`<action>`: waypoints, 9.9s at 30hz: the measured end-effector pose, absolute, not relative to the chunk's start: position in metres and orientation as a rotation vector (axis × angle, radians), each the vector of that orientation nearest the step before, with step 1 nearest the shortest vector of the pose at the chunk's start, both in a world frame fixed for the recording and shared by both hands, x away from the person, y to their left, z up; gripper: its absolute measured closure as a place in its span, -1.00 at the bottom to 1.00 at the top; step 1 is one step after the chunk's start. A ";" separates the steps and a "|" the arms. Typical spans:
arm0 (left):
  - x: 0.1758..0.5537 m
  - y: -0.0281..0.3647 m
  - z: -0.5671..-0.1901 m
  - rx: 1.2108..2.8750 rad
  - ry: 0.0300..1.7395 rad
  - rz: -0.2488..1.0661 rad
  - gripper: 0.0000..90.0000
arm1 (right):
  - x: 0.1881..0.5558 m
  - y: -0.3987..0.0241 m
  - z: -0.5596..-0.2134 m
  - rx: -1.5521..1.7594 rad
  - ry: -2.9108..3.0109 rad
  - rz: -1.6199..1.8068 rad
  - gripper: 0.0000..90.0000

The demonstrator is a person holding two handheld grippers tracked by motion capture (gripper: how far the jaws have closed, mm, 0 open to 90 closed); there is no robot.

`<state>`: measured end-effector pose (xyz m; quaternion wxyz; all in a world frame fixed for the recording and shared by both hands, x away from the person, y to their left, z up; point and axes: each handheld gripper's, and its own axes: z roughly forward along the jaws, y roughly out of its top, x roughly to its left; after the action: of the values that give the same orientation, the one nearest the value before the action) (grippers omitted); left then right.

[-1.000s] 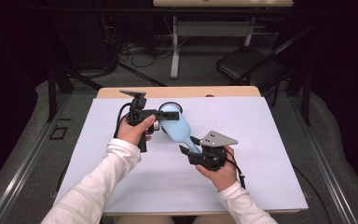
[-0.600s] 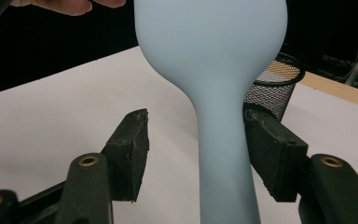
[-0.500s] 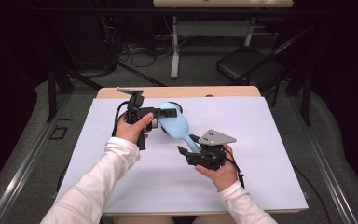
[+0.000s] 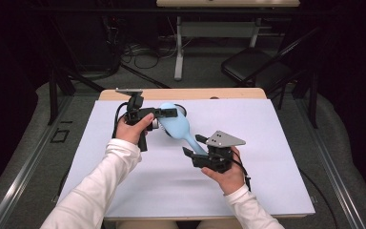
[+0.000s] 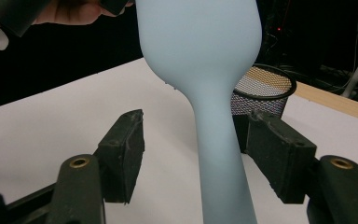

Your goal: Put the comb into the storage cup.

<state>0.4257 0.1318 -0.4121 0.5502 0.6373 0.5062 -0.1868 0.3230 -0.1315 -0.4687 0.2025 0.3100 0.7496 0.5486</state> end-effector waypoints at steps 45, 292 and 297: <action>0.440 0.143 -0.399 1.517 1.180 -0.298 0.09 | 0.325 -0.134 -0.462 0.943 2.015 1.416 -1.00; 0.489 0.087 -0.425 1.802 1.074 0.521 -0.28 | 0.332 -0.146 -0.466 0.976 2.006 1.391 -0.94; 0.490 0.087 -0.427 1.784 1.087 0.507 -0.47 | 0.332 -0.145 -0.466 0.977 2.008 1.391 -0.94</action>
<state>0.4898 0.0868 -0.4265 0.4757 0.7299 0.4448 0.2075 0.3318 -0.1455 -0.4661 0.2525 0.3594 0.7386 0.5115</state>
